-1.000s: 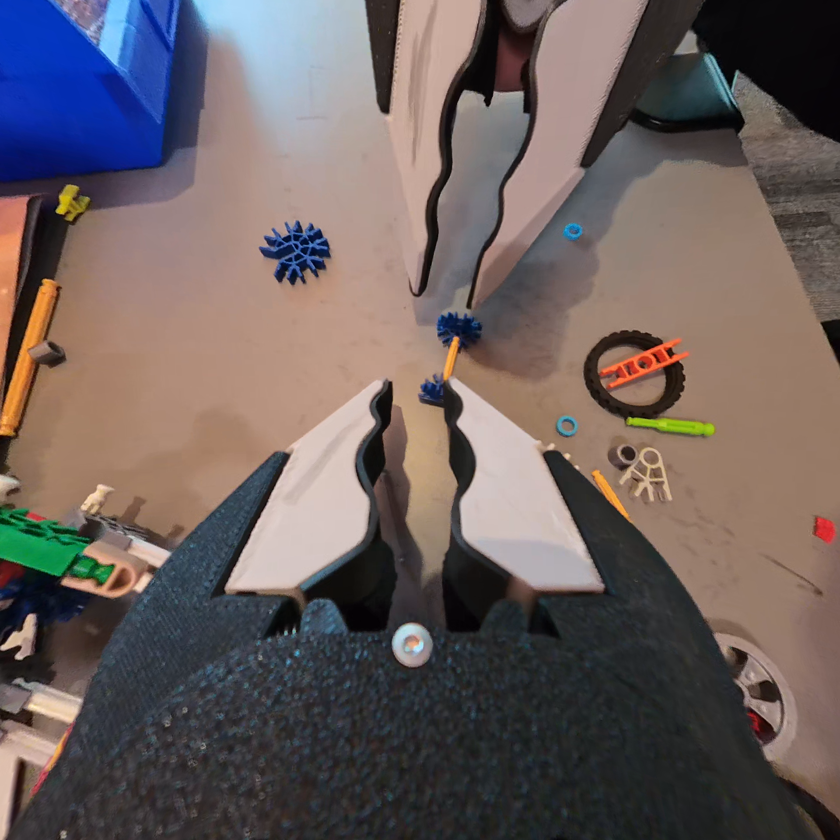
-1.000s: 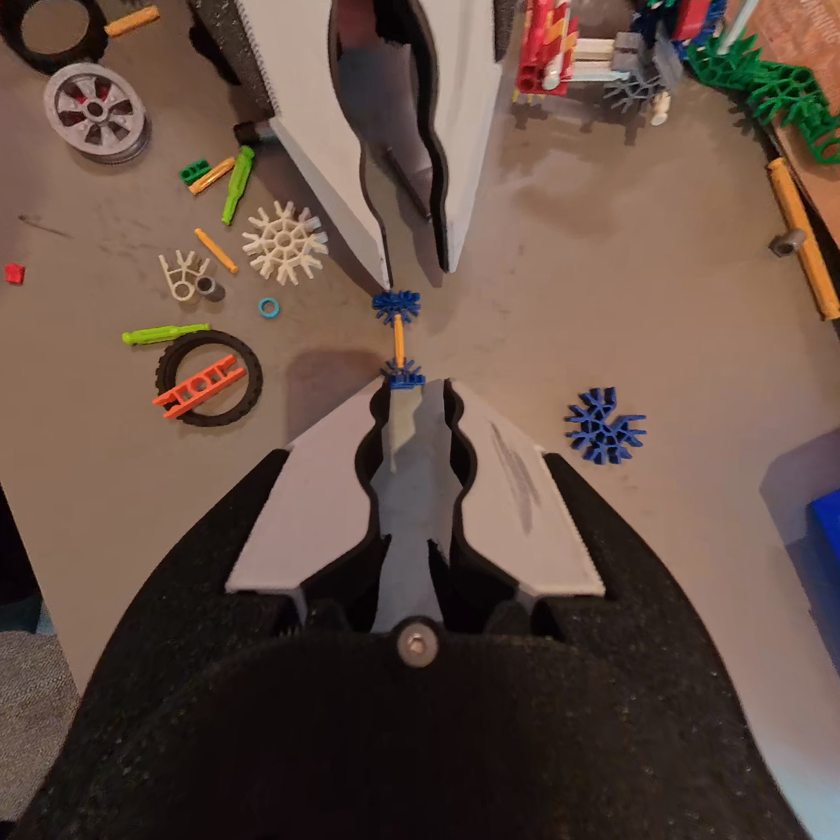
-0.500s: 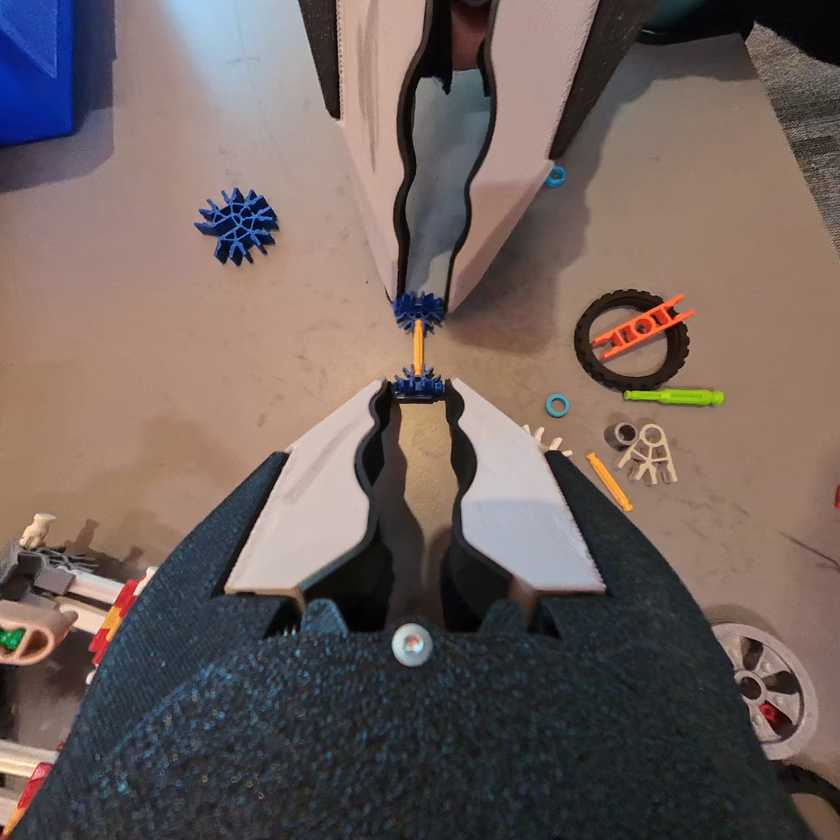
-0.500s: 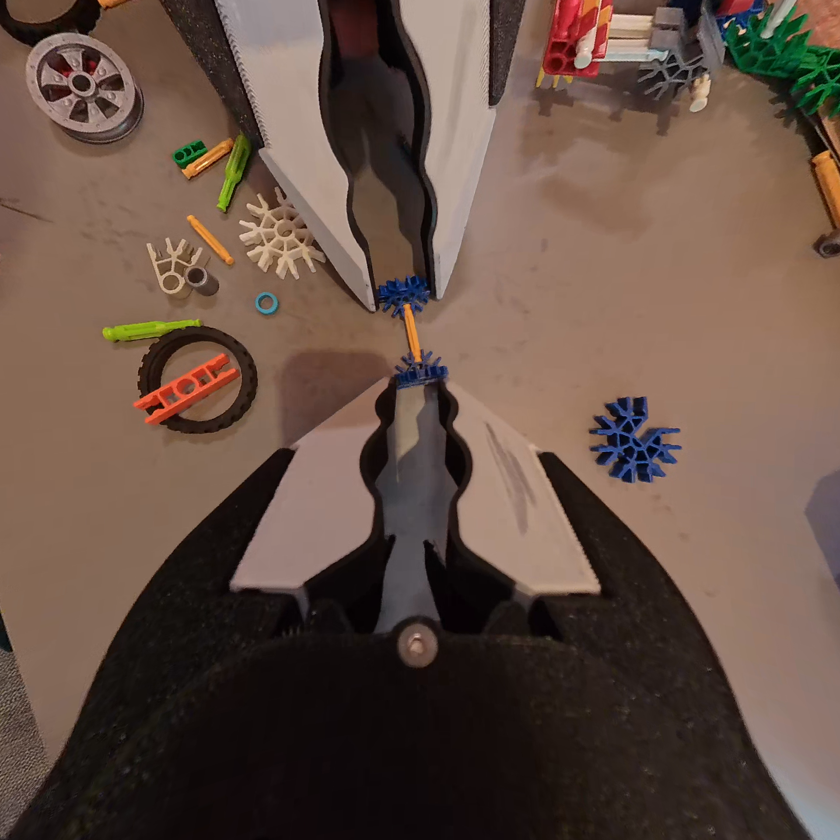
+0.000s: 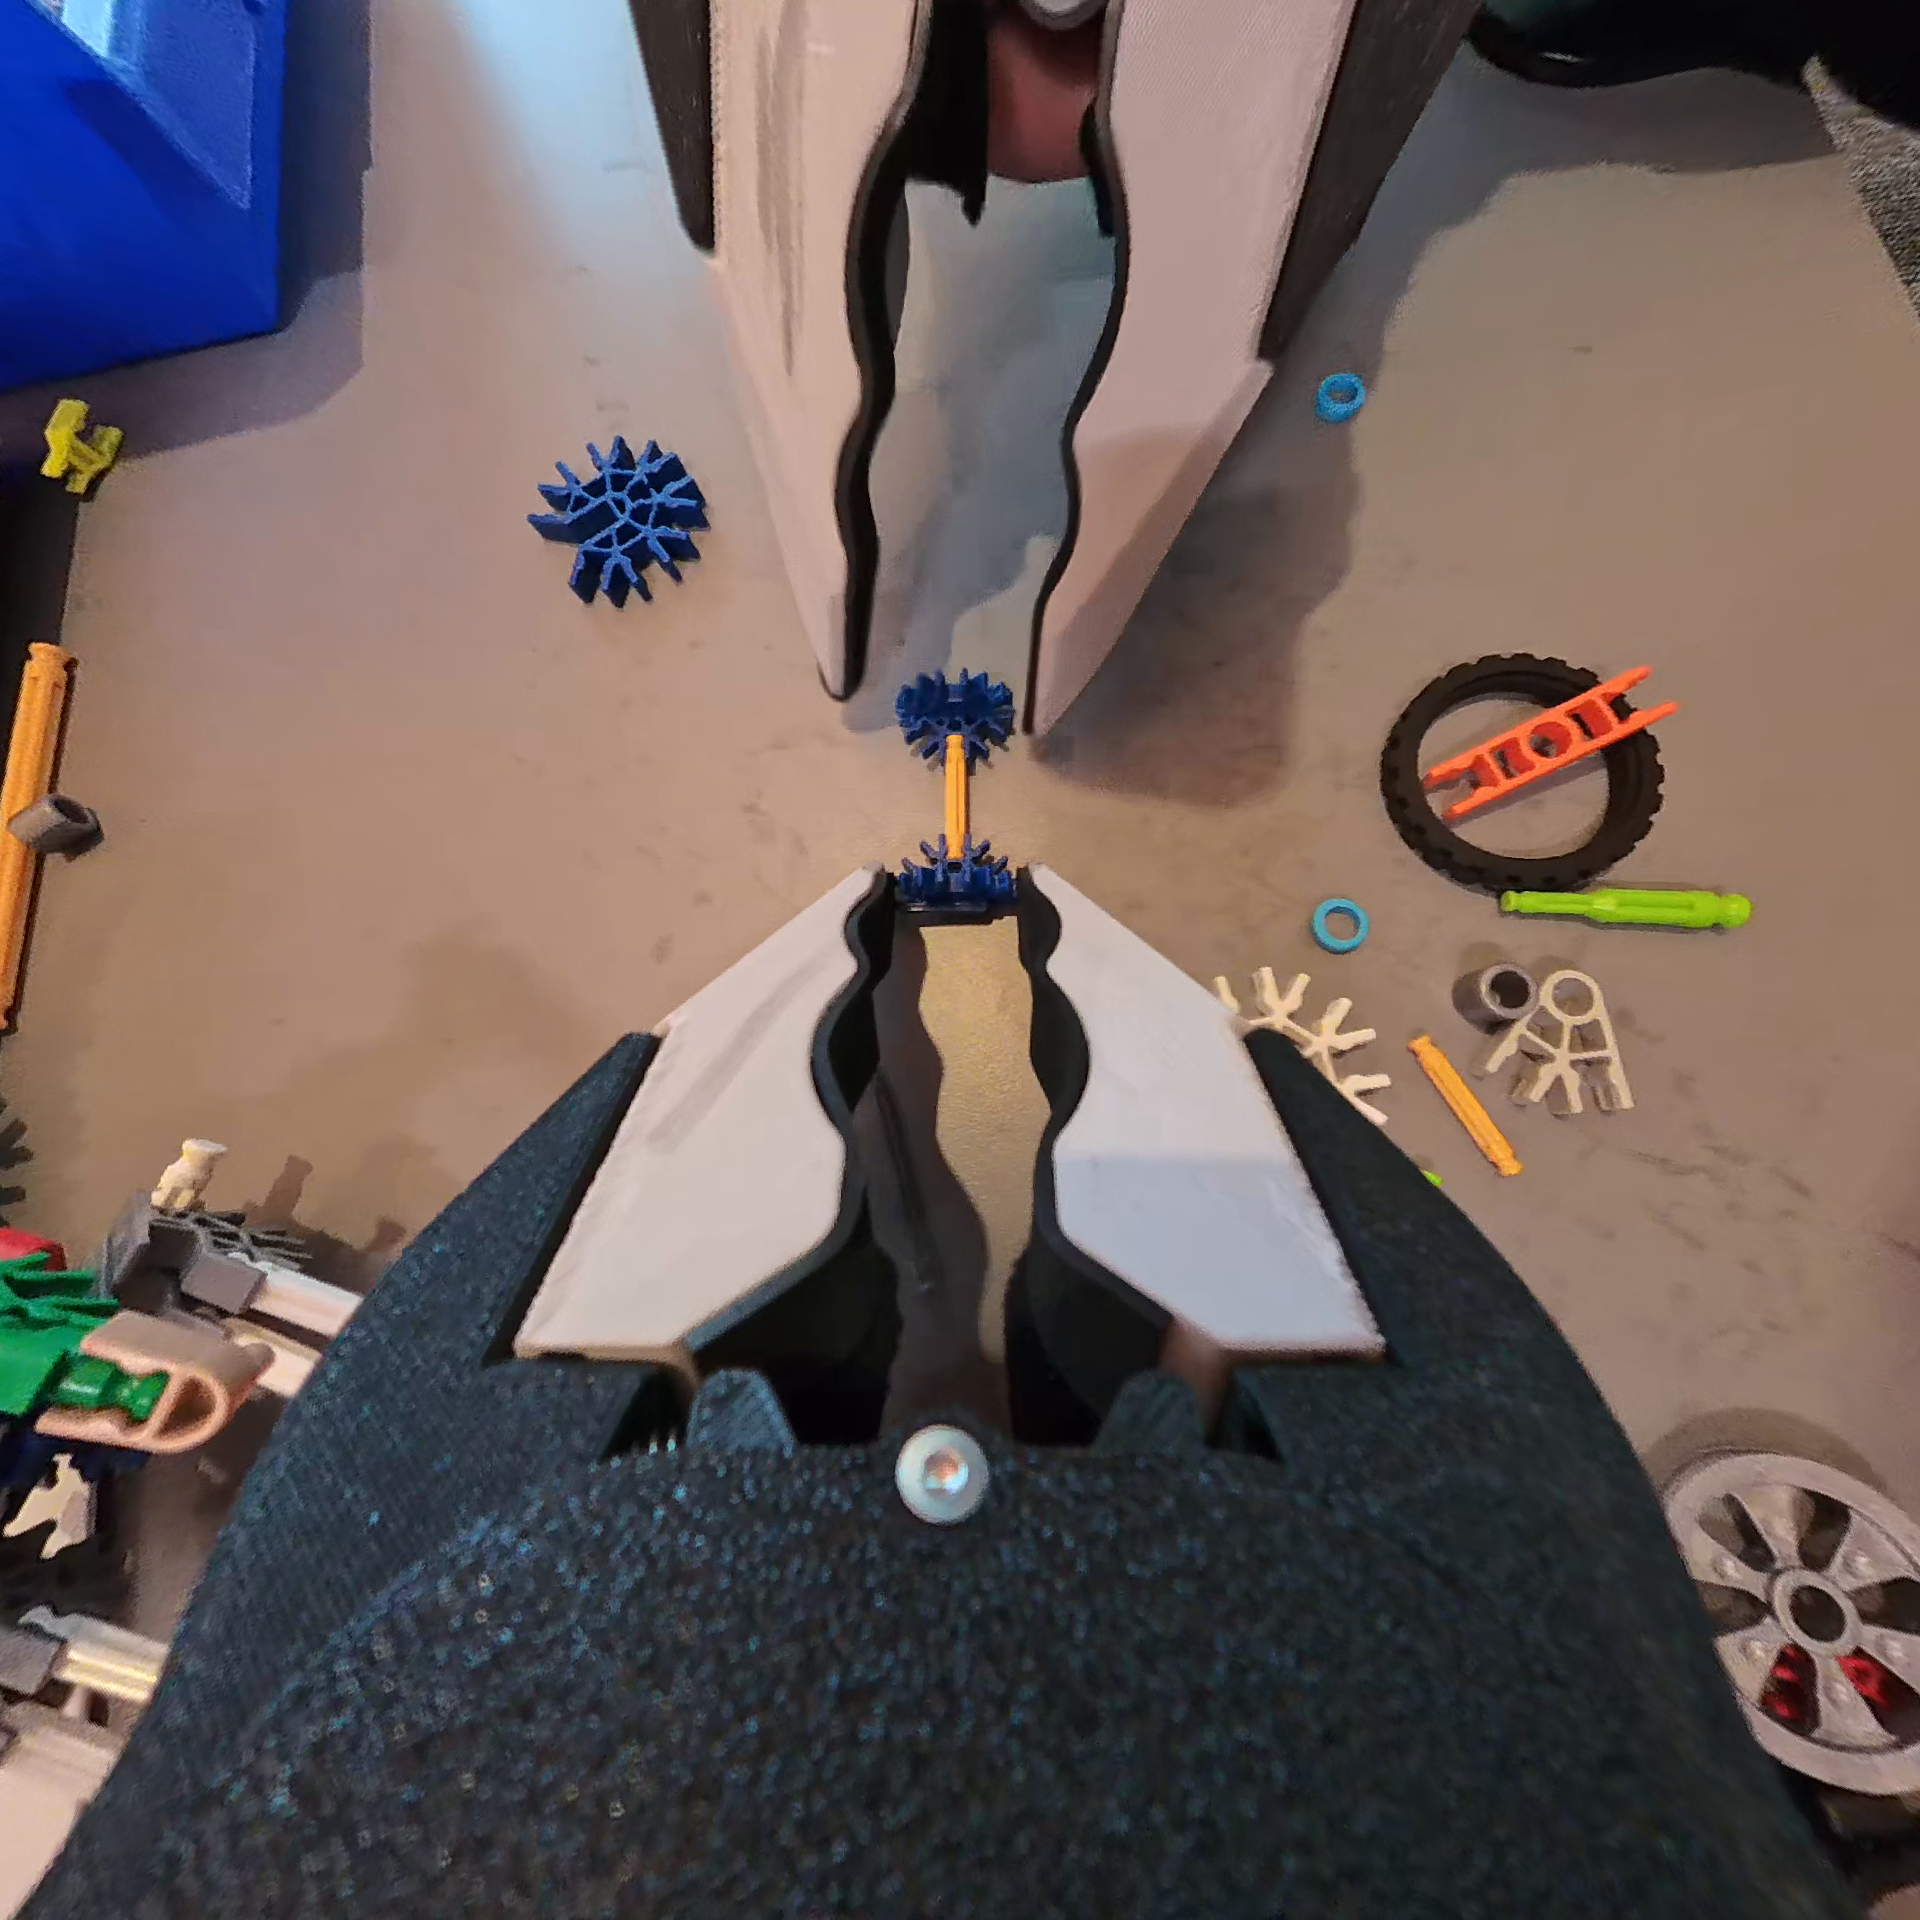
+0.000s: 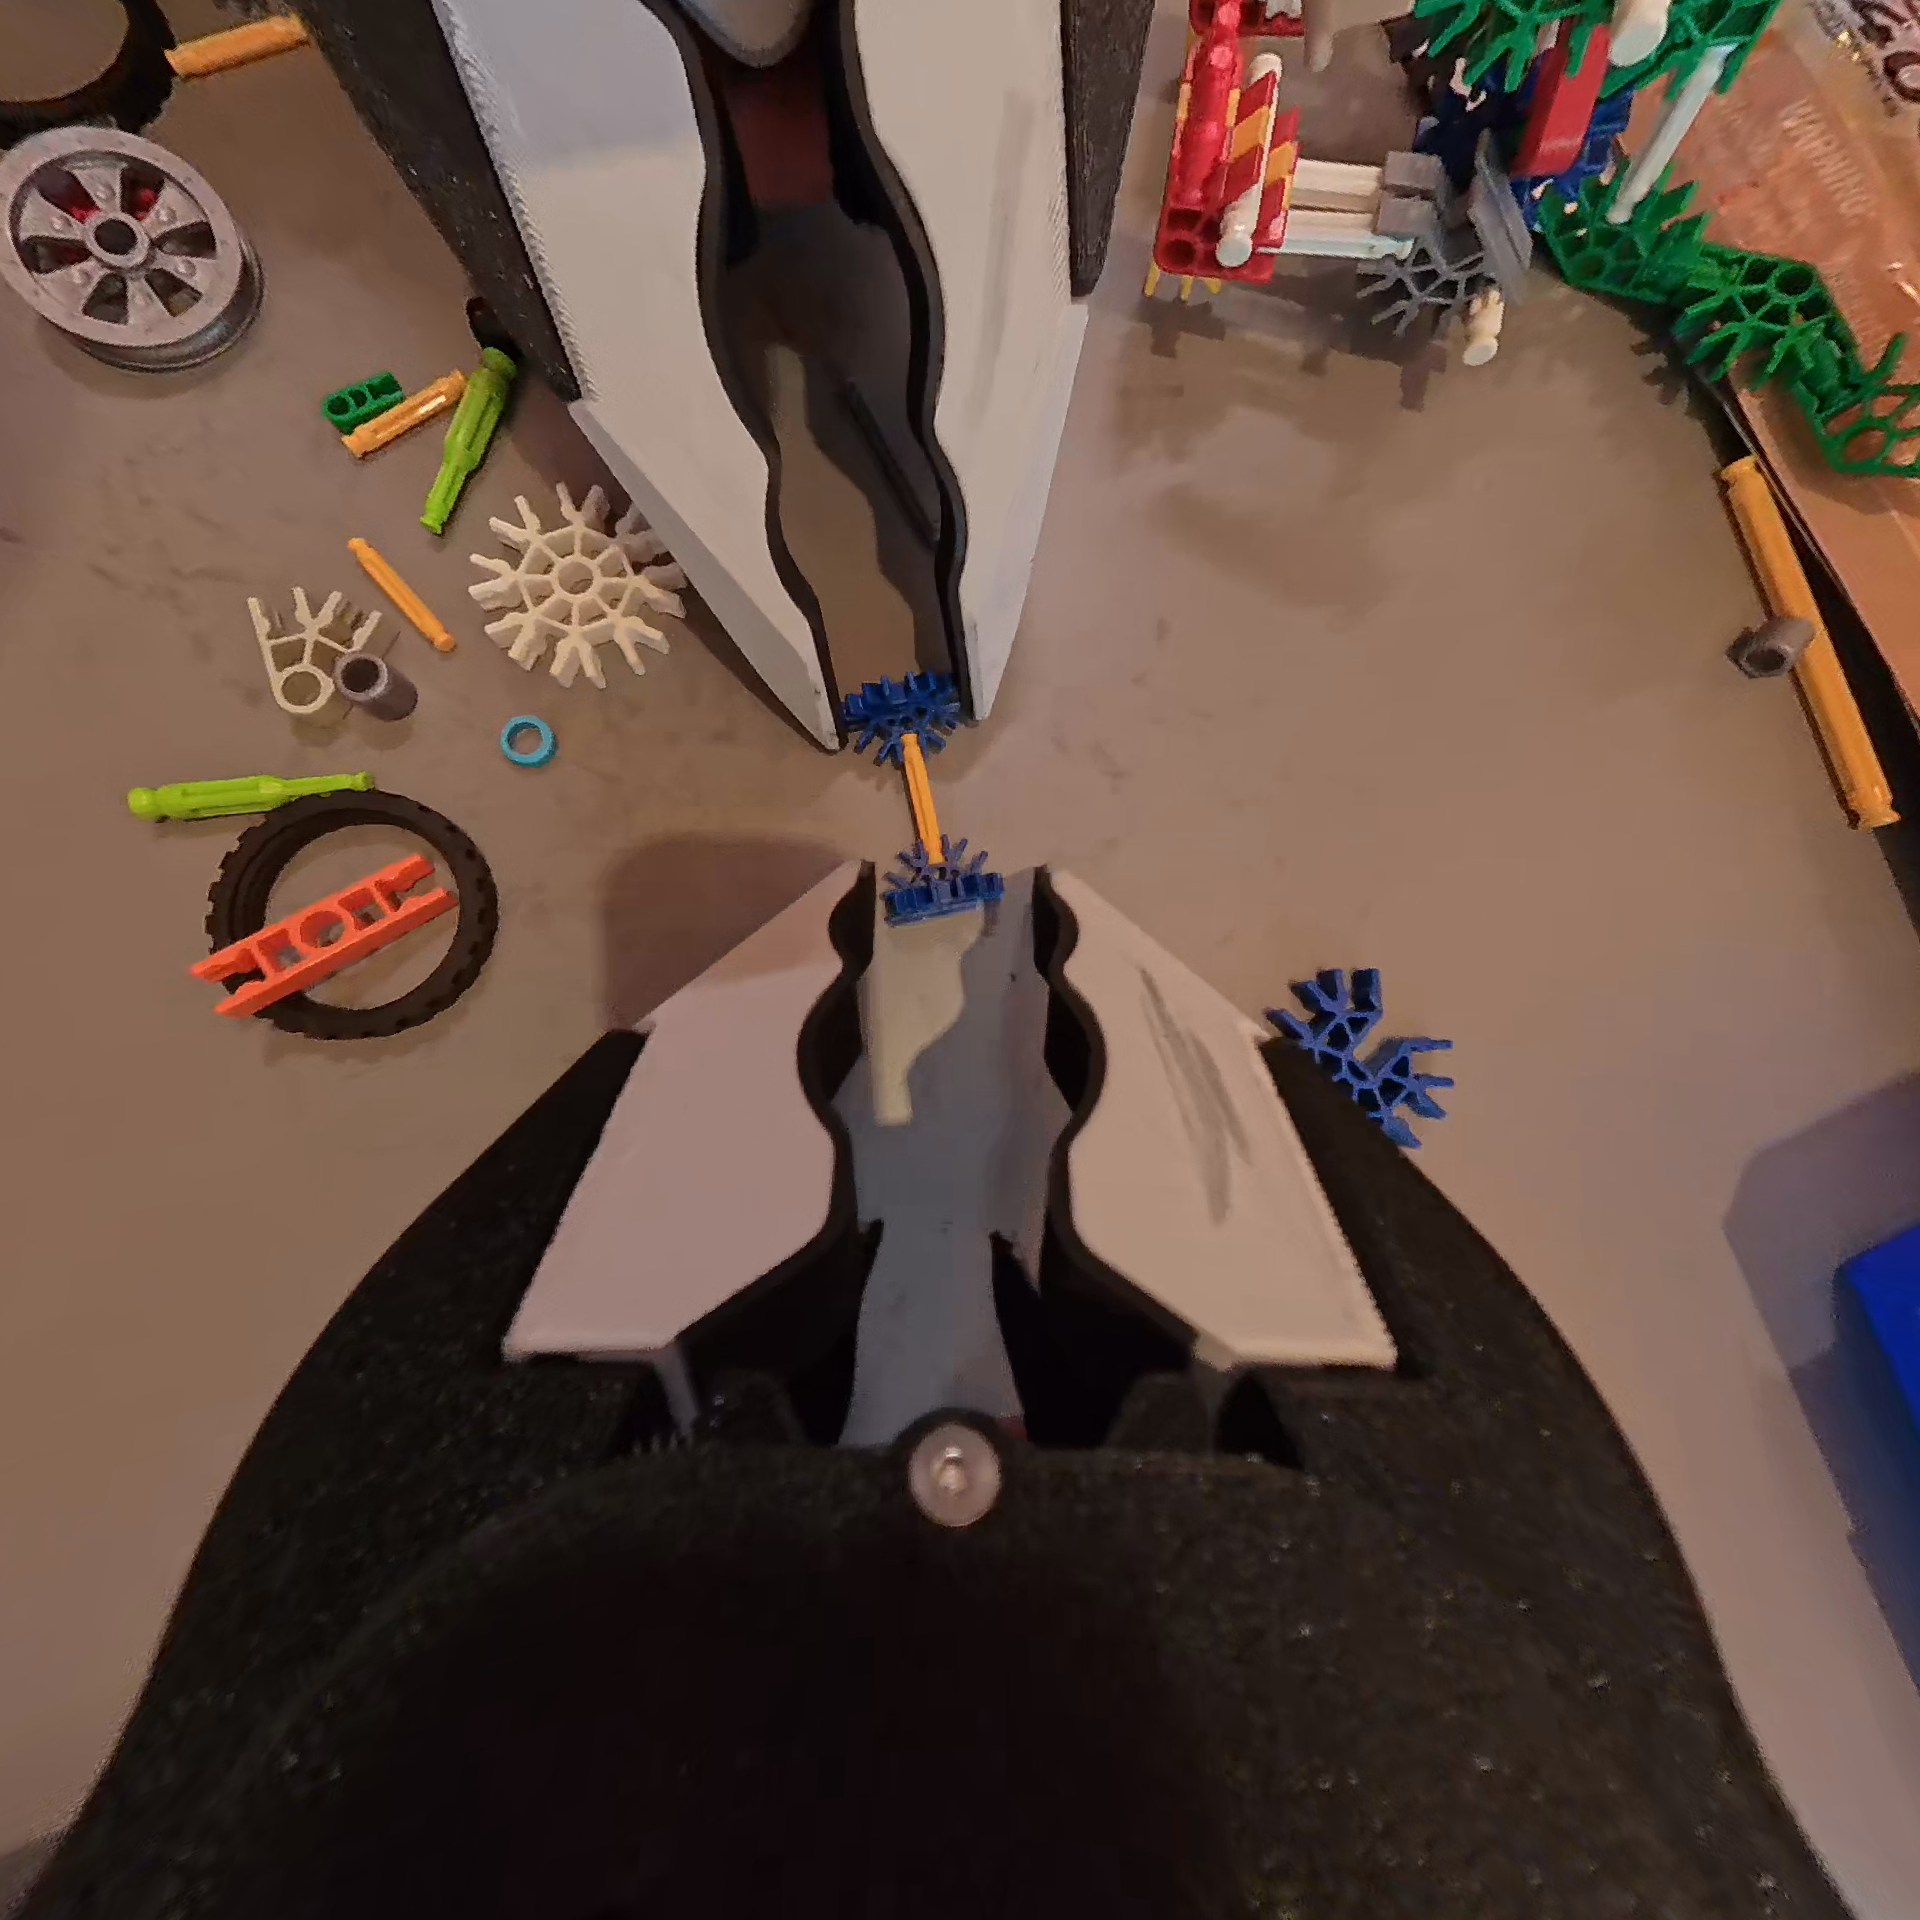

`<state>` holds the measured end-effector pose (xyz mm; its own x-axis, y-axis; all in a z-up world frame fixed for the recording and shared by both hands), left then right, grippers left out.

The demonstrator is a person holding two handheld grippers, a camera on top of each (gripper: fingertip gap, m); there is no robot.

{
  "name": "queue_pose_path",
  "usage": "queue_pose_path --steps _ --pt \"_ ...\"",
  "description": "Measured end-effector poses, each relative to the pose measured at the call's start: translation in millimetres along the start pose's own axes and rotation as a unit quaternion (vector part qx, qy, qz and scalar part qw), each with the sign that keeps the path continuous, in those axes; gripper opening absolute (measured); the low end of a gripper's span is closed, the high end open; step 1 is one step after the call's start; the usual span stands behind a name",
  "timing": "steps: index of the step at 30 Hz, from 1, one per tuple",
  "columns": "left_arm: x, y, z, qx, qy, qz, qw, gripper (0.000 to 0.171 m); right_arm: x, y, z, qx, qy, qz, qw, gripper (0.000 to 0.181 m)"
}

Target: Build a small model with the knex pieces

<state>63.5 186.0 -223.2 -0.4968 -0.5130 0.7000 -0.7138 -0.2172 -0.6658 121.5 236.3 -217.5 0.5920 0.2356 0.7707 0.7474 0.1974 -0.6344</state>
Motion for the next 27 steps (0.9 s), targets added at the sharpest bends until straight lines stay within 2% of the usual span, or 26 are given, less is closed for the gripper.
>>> queue_pose_path --steps 3,11,23,27 --pt "0.5 -0.7 -1.4 -0.003 -0.006 0.003 1.0 0.021 -4.5 0.6 1.3 0.006 -0.004 0.0 1.0 0.023" --pt "1.8 -1.6 -8.3 -0.017 -0.037 0.005 0.999 0.021 -1.3 -1.6 7.9 0.011 0.009 0.042 0.999 0.023" --pt "0.3 0.7 -13.3 -0.021 -0.055 0.0 0.998 0.021 -0.5 2.2 14.3 -0.007 0.006 0.061 0.998 0.023" --pt "1.1 2.3 -16.0 -0.017 -0.061 -0.002 0.998 0.02 -3.7 4.6 10.3 -0.012 -0.01 0.05 0.999 0.034"
Point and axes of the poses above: each gripper's, where its closed fingertips meet, x back along the fingers, y out of its underside, z = x × y across the jaws, the point moved 4 cm from there along x, back along the fingers, and after that the axes turned 14 degrees about -x, right-handed, at the moved point
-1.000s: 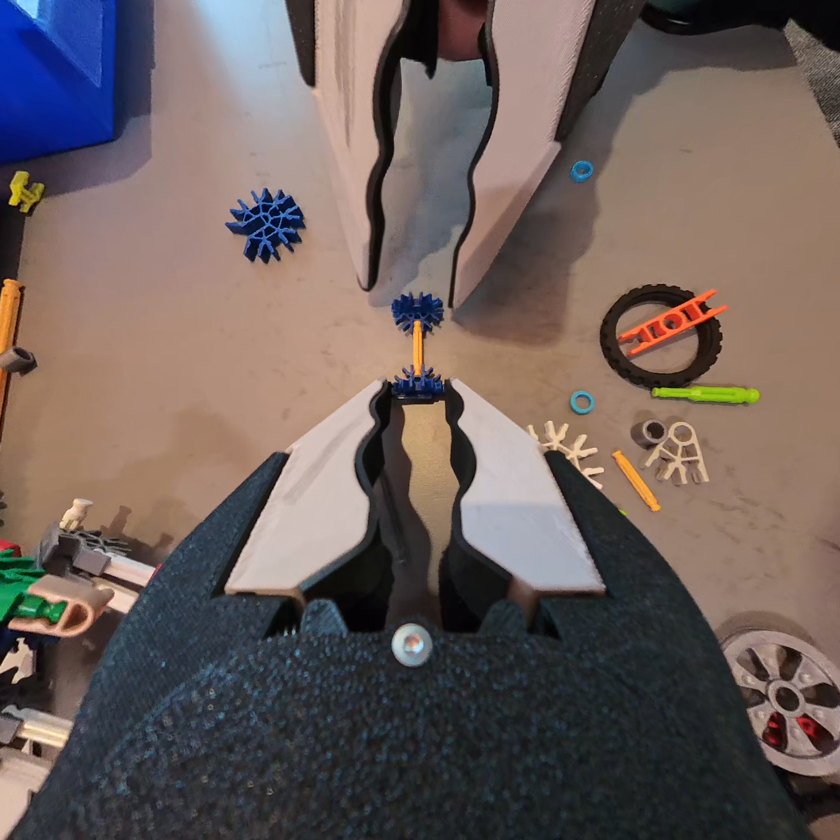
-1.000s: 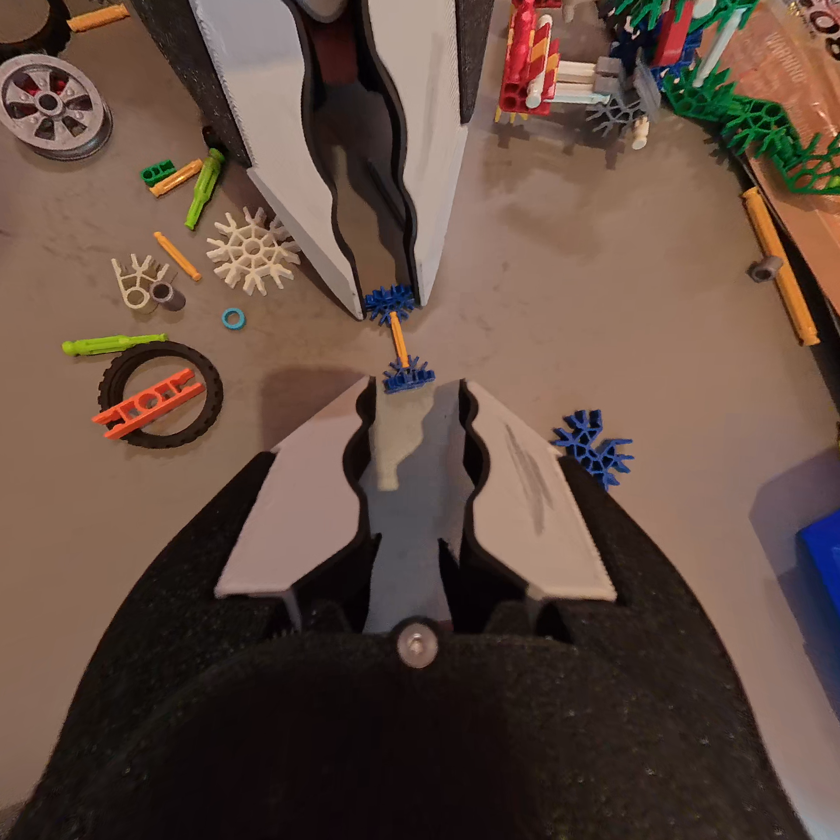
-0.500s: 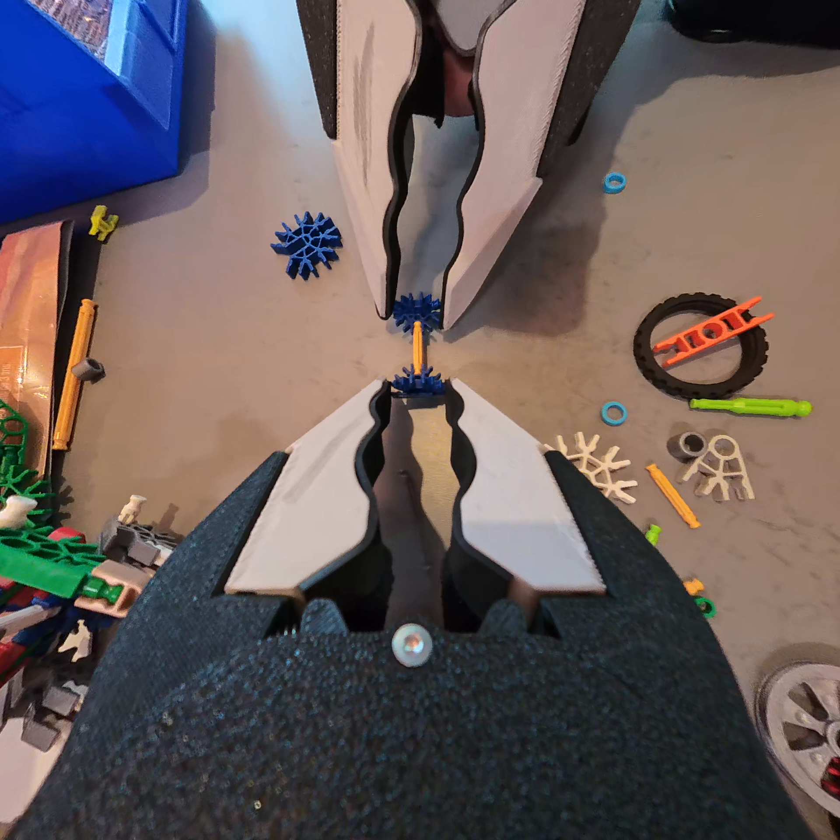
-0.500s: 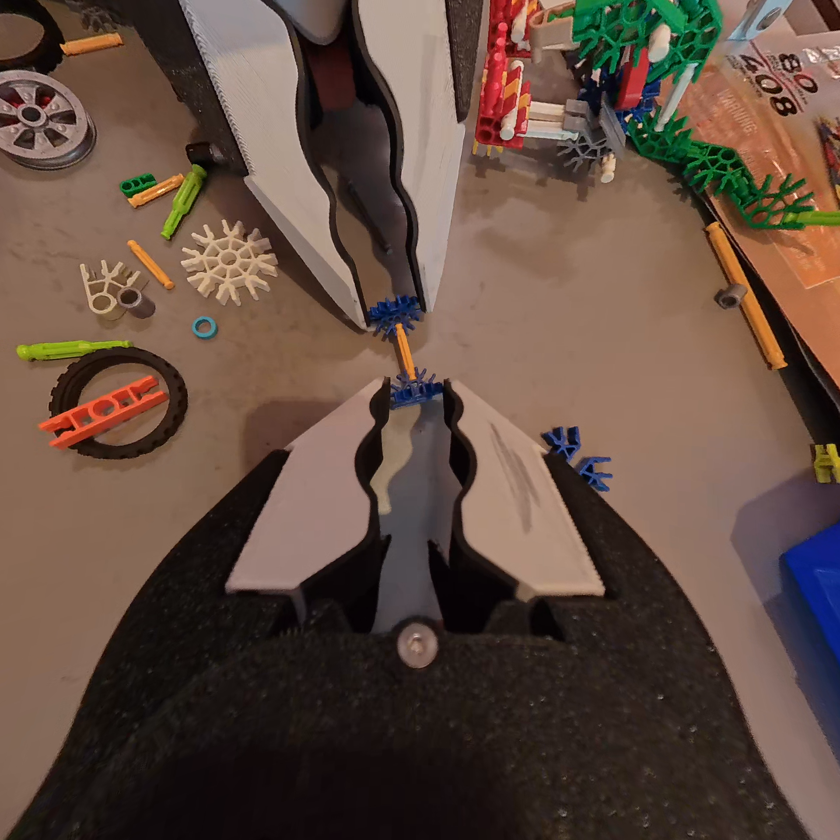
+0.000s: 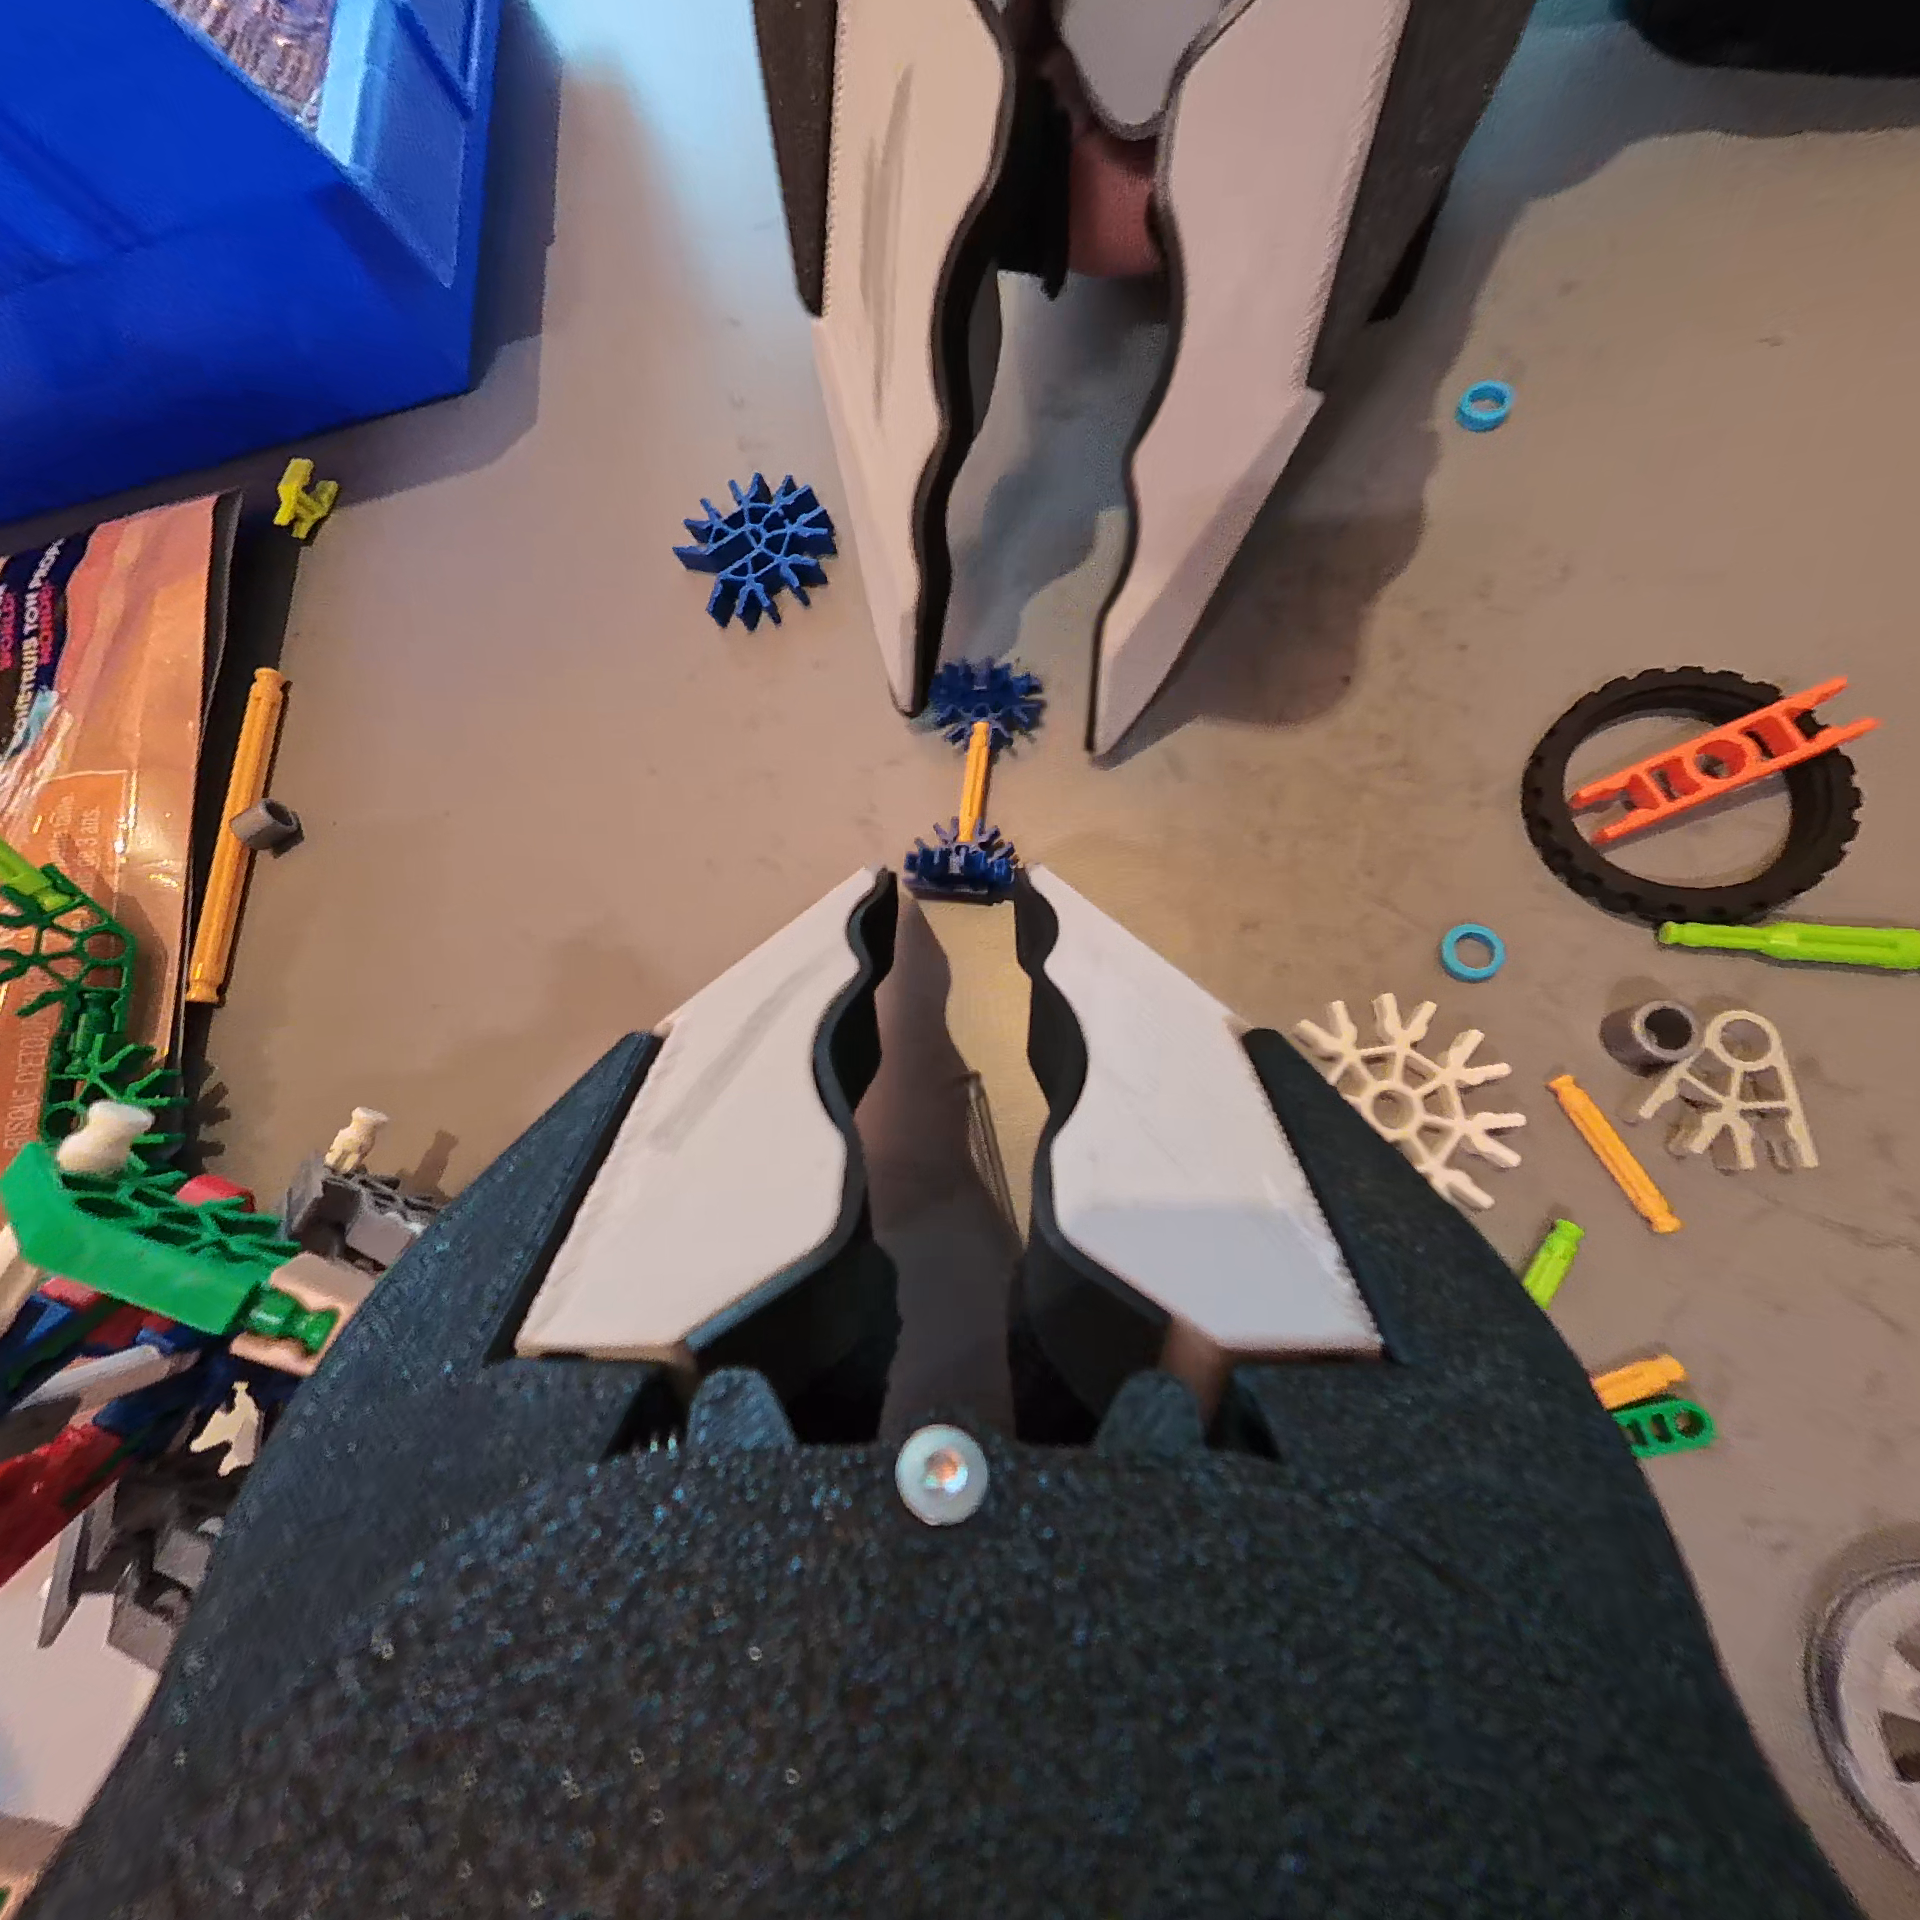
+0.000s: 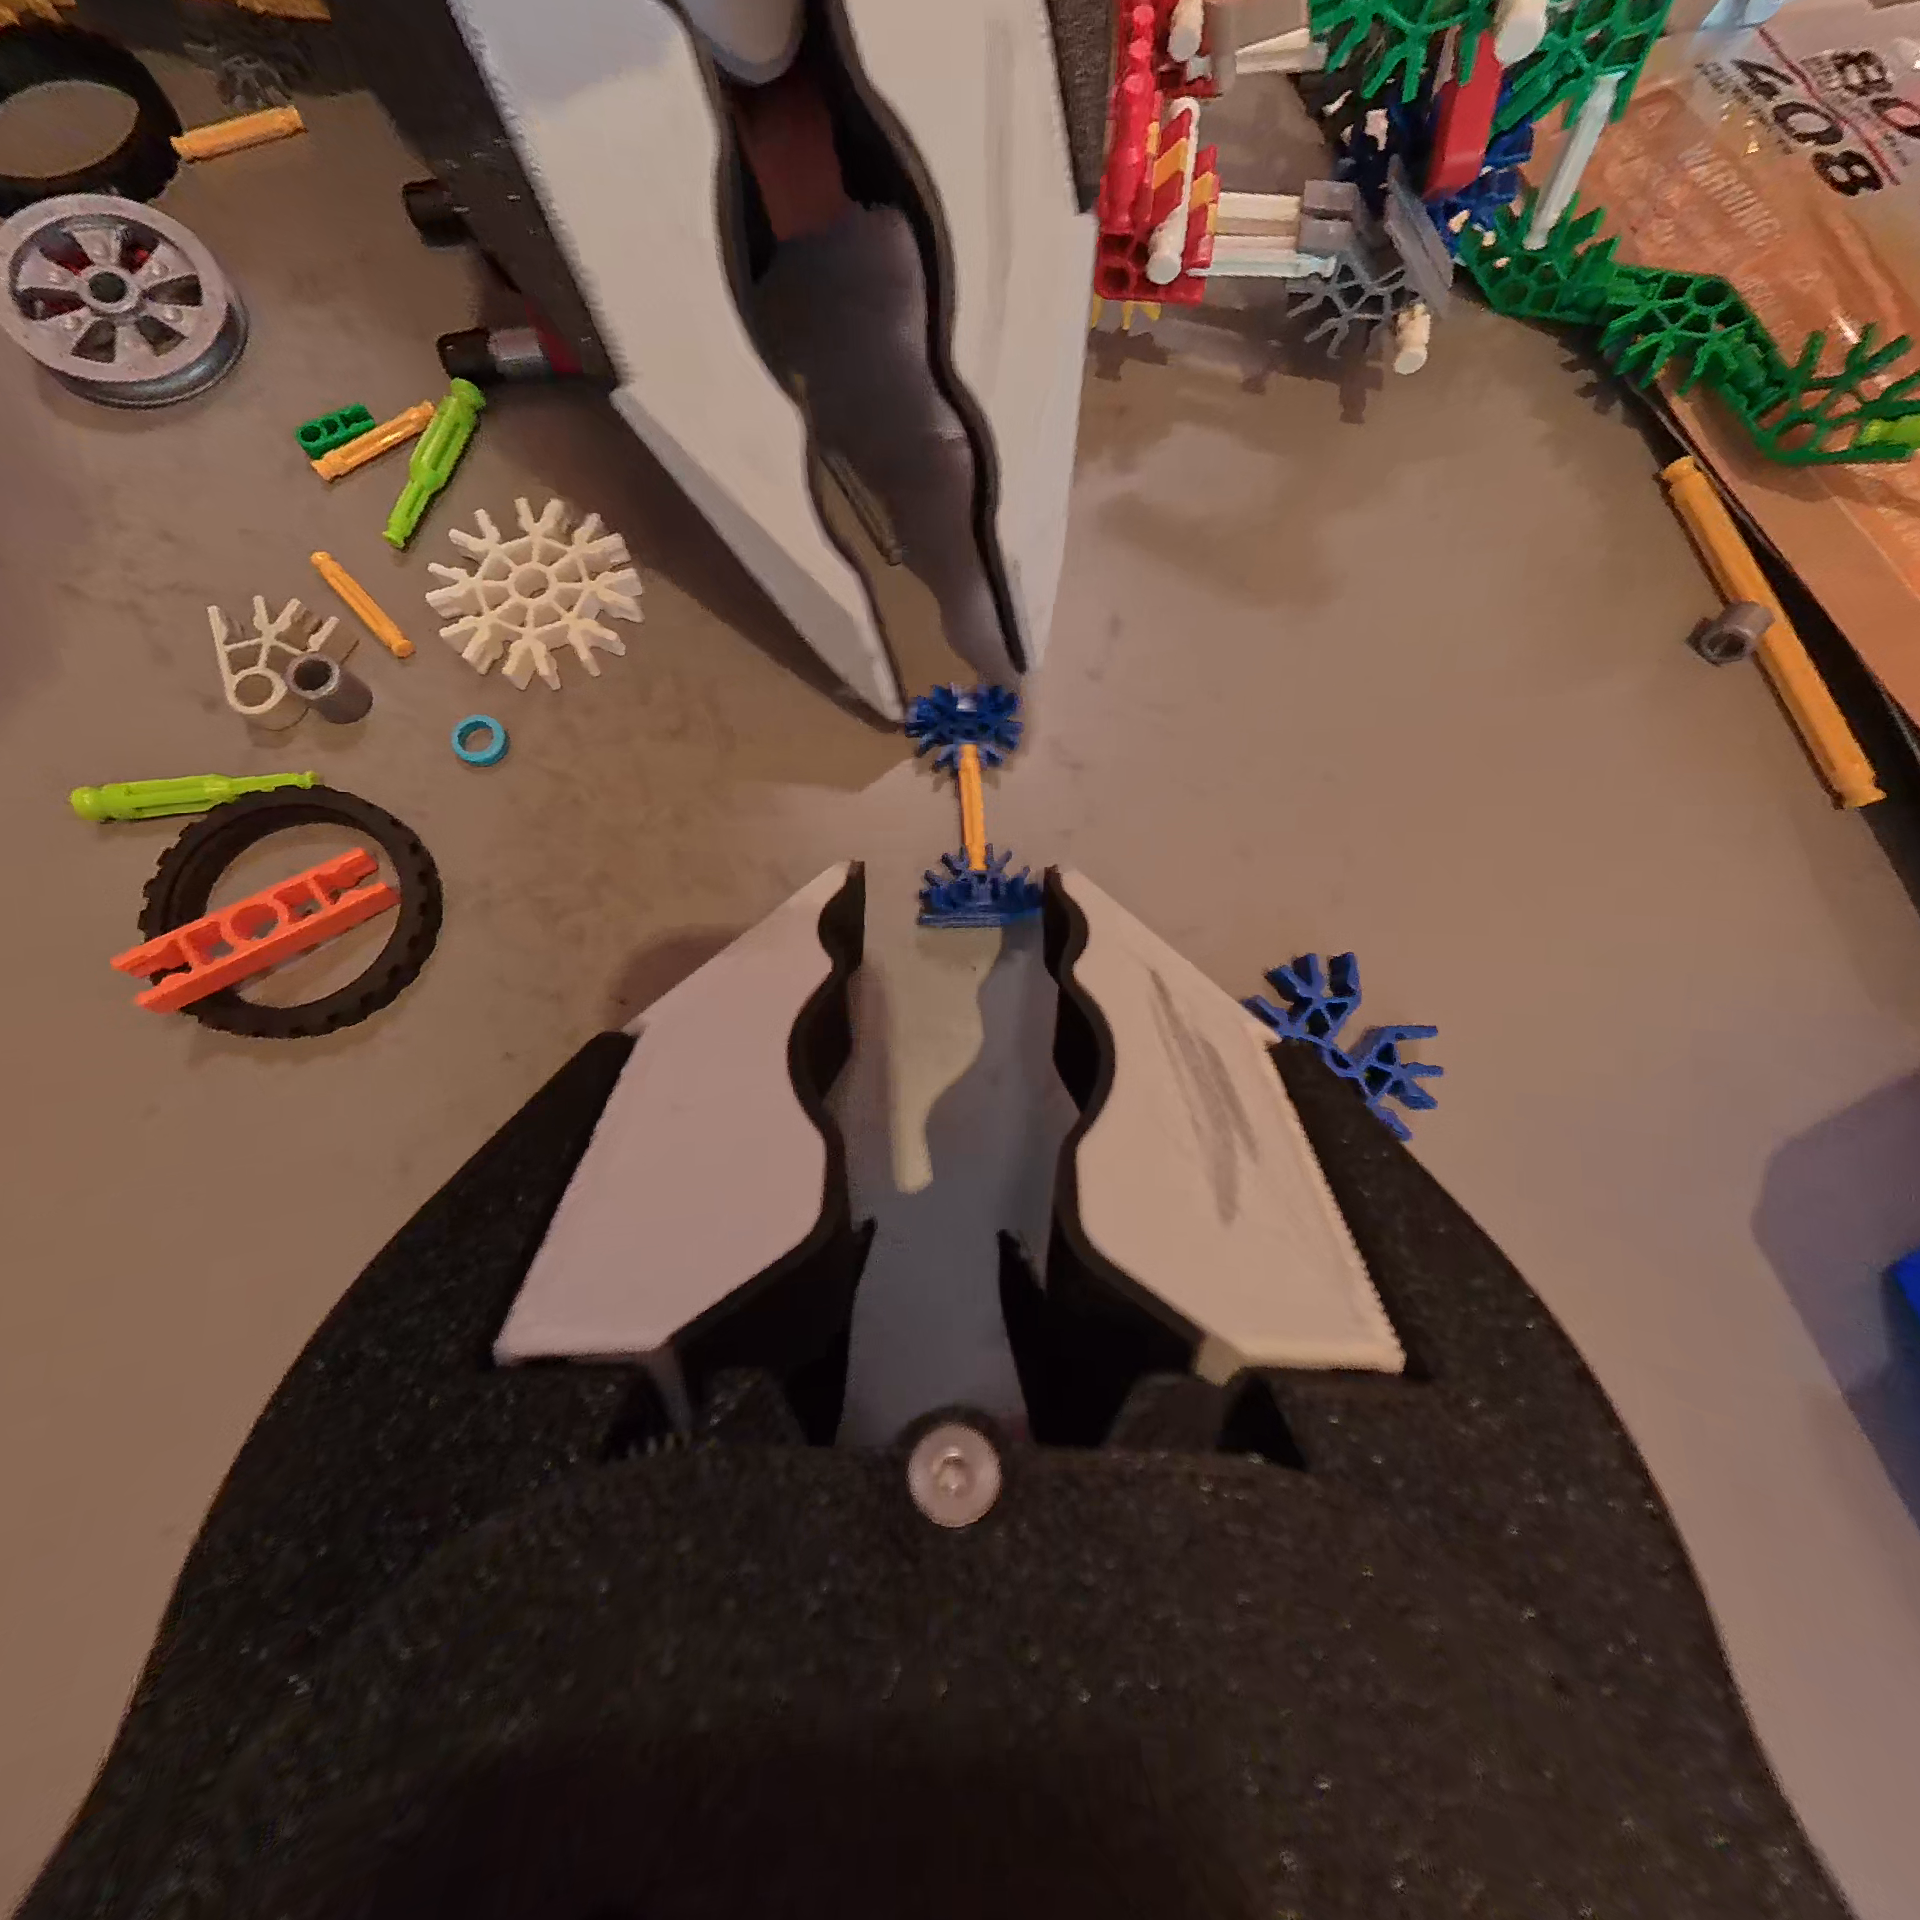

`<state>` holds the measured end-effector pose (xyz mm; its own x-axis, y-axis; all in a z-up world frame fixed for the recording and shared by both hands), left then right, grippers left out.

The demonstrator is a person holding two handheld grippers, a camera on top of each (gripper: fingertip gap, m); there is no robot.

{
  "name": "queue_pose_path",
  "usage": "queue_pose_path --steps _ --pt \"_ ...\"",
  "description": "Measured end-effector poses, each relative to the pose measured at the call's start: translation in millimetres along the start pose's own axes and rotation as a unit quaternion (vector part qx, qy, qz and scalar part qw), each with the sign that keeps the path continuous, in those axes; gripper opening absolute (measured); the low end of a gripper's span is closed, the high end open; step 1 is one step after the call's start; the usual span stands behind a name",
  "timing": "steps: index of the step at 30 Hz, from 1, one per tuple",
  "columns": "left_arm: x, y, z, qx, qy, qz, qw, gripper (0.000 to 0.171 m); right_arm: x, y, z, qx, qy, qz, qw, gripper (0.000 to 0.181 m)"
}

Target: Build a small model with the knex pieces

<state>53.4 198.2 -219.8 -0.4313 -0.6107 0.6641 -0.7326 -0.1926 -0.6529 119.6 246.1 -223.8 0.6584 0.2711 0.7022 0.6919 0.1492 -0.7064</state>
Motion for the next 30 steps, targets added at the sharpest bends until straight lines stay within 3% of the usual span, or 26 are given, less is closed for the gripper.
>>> queue_pose_path --steps 10,14,18,26,30 --pt "1.7 6.6 -7.9 0.012 -0.018 -0.01 1.0 0.019 5.8 4.1 -2.7 -0.005 -0.017 -0.001 1.0 0.034" --pt "-0.6 5.2 -5.9 0.004 -0.016 -0.014 1.0 0.015 2.2 1.8 -13.7 0.011 -0.037 -0.006 0.999 0.022" --pt "-3.4 7.3 -10.9 0.003 -0.038 -0.028 0.999 0.014 -1.2 -1.2 -27.3 0.032 -0.062 -0.006 0.998 0.022" --pt "0.0 7.3 -9.6 0.009 -0.026 -0.017 0.999 0.014 10.7 -9.6 1.5 -0.002 0.006 0.041 0.999 0.028" --pt "-1.4 5.3 -7.8 0.001 -0.024 -0.015 1.0 0.014 2.7 -9.1 0.2 0.01 0.014 0.029 0.999 0.029"
Point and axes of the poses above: each gripper's, where its closed fingertips meet, x back along the fingers, y out of its underside, z = x × y across the jaws, the point moved 4 cm from there along x, back along the fingers, and after that the axes turned 14 degrees about -x, right-handed, at the moved point
